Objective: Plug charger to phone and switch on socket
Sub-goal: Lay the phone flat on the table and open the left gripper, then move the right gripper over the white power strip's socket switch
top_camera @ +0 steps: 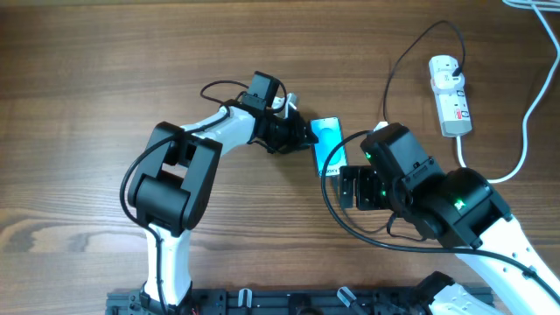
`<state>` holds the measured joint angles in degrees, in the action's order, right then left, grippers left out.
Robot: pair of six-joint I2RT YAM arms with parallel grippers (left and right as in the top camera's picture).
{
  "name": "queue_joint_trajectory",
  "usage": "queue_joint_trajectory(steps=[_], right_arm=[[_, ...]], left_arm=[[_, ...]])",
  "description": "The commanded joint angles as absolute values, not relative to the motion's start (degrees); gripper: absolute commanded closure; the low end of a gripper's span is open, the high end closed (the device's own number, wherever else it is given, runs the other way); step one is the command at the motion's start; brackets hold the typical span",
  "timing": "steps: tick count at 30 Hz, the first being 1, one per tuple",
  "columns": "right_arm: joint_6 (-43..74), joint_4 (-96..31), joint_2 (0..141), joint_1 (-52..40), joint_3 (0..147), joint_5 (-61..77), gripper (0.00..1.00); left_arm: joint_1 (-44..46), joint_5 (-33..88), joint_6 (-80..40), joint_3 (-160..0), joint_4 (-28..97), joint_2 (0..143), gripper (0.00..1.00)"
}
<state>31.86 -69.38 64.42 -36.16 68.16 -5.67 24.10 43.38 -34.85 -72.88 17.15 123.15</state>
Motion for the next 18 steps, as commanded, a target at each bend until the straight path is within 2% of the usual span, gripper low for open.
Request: queue_joint_trajectory(steps=[1,4,5,6,9,11,14,18], right_arm=[[31.5,-67.9,64.8,-36.0,68.9,-8.0,0.00],[31.7,-63.9,66.0,-36.0,68.9,-7.8,0.00],[31.7,-62.8,66.4,-36.0,68.9,-7.8,0.06],[31.9,-61.1,67.3,-36.0,68.9,-7.7,0.27],[38.0,-55.9,69.2,-36.0,68.9,-7.9,0.79],[39.4,-51.7,68.8,-34.5,69.3,-8.0,0.94],[45.1,-50.1,68.6,-26.9,70.4,-6.2,0.96],[41.2,-49.8,68.6,-8.5,70.5,-0.9,0.96]], left_arm=[[19.1,28.6,-34.6,-72.3,23.1,123.2,0.71],[15.1,28.6,-29.7,-73.9,27.6,113.4,0.70],[14.5,28.6,-28.0,-73.9,28.8,110.7,0.70],[13.9,28.3,-25.5,-73.9,30.5,106.9,0.70],[13.0,18.7,-21.7,-73.9,40.8,89.9,0.74],[13.0,14.0,-21.1,-73.9,46.6,80.0,0.73],[13.0,4.6,-21.2,-73.9,54.7,66.7,0.73],[13.0,-2.5,-21.2,-73.9,64.9,52.9,0.64]])
